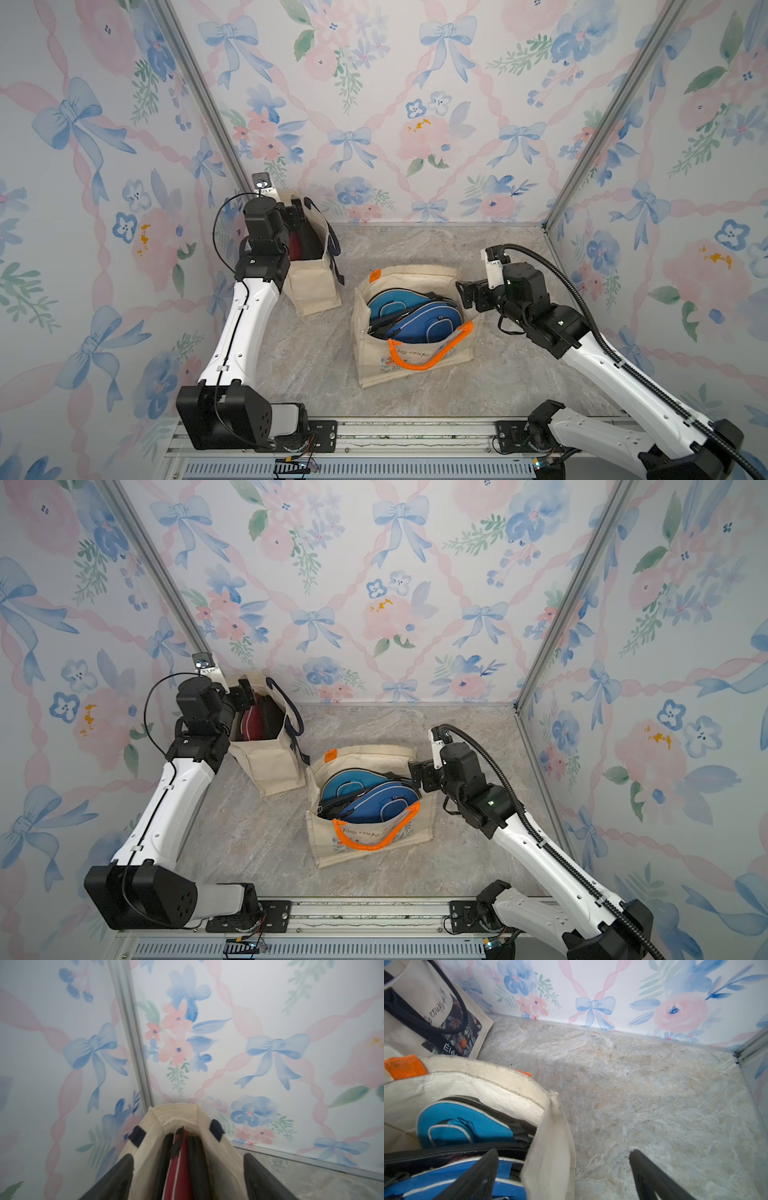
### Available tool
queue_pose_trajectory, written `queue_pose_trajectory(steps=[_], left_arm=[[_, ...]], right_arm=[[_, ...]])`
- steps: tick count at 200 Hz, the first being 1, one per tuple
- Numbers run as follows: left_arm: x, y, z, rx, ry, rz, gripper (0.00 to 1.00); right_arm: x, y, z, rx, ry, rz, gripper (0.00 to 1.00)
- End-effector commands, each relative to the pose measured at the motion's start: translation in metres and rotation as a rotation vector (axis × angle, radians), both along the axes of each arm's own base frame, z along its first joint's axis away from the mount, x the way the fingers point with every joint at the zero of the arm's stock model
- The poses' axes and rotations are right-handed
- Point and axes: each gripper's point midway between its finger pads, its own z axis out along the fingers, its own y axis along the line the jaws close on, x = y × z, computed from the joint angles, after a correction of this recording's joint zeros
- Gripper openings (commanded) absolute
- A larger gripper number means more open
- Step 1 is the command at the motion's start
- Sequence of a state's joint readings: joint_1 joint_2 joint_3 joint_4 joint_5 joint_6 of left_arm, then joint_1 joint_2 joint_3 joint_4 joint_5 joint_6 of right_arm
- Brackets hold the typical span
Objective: Remove the ping pong set from the canvas bag
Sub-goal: Move the canvas bag to the corner of the board, then move the canvas bag to the center of the board.
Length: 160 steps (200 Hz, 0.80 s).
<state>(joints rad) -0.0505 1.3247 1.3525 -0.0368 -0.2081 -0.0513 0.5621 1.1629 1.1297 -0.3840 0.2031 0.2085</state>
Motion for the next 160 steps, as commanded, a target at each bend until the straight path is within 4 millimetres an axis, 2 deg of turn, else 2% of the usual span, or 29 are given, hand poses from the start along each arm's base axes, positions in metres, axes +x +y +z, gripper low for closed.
queue_pose_trajectory(steps=[1,13,29,43,62,90,131,160], left_arm=[[-0.01,-0.095,0.013,0.173,-0.044,-0.355,0.84],[-0.023,-0.154,-0.001,0.272,-0.035,-0.543,0.88],[-0.035,-0.21,-0.027,0.361,0.003,-0.726,0.9],[-0.039,-0.243,-0.05,0.396,0.057,-0.843,0.9],[-0.04,-0.272,-0.081,0.447,0.135,-0.923,0.9],[-0.042,-0.291,-0.111,0.486,0.201,-0.98,0.89],[-0.047,-0.302,-0.151,0.548,0.327,-1.024,0.9],[-0.048,-0.301,-0.172,0.575,0.402,-1.024,0.9]], right_arm=[[0.003,-0.012,0.011,0.115,-0.03,-0.057,0.97],[0.002,-0.011,0.009,0.124,-0.02,-0.045,0.97],[-0.001,-0.008,0.0,0.109,0.018,-0.03,0.98],[-0.006,-0.002,-0.003,0.104,0.031,-0.006,0.98],[-0.016,0.002,-0.005,0.085,0.037,0.025,0.98],[-0.028,0.006,-0.014,0.048,0.069,0.067,0.98],[-0.04,0.007,-0.036,-0.01,0.129,0.106,0.98],[-0.047,0.005,-0.053,-0.051,0.163,0.112,0.99]])
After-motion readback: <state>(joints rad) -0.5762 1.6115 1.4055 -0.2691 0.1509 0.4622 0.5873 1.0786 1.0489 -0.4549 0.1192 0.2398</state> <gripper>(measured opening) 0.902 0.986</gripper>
